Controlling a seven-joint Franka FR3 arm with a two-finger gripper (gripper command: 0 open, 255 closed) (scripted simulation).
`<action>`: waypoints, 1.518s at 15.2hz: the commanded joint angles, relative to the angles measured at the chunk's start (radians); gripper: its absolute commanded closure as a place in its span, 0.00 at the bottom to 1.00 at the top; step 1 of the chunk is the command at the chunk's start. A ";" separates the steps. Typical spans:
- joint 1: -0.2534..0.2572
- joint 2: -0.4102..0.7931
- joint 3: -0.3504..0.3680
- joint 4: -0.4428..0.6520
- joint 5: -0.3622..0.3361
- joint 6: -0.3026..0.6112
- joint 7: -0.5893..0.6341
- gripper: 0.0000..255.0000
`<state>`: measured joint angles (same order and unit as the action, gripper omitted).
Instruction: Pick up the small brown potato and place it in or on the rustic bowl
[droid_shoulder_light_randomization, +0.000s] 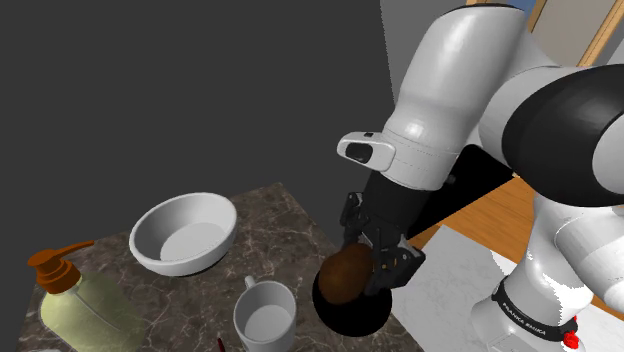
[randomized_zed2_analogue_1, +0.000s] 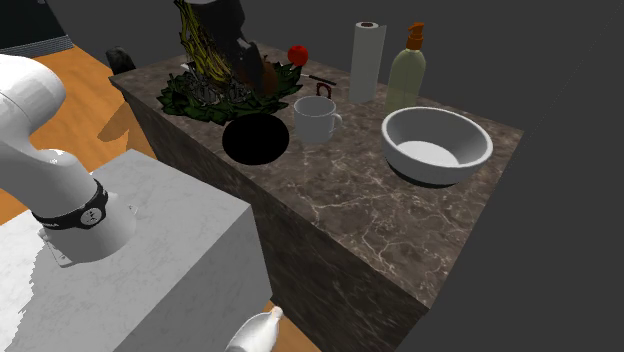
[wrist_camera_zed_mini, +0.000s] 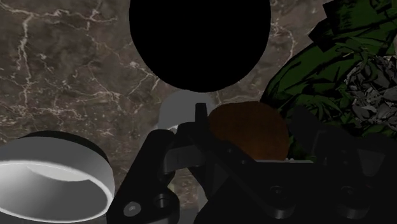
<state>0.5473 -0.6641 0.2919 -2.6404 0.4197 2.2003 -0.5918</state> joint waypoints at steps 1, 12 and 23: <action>0.003 0.010 0.005 -0.021 0.008 0.031 -0.007 1.00; 0.015 0.055 0.020 -0.083 0.037 0.136 -0.030 1.00; 0.010 0.025 0.010 -0.070 0.026 0.092 -0.026 0.00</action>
<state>0.5605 -0.6282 0.3055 -2.7204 0.4520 2.3148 -0.6209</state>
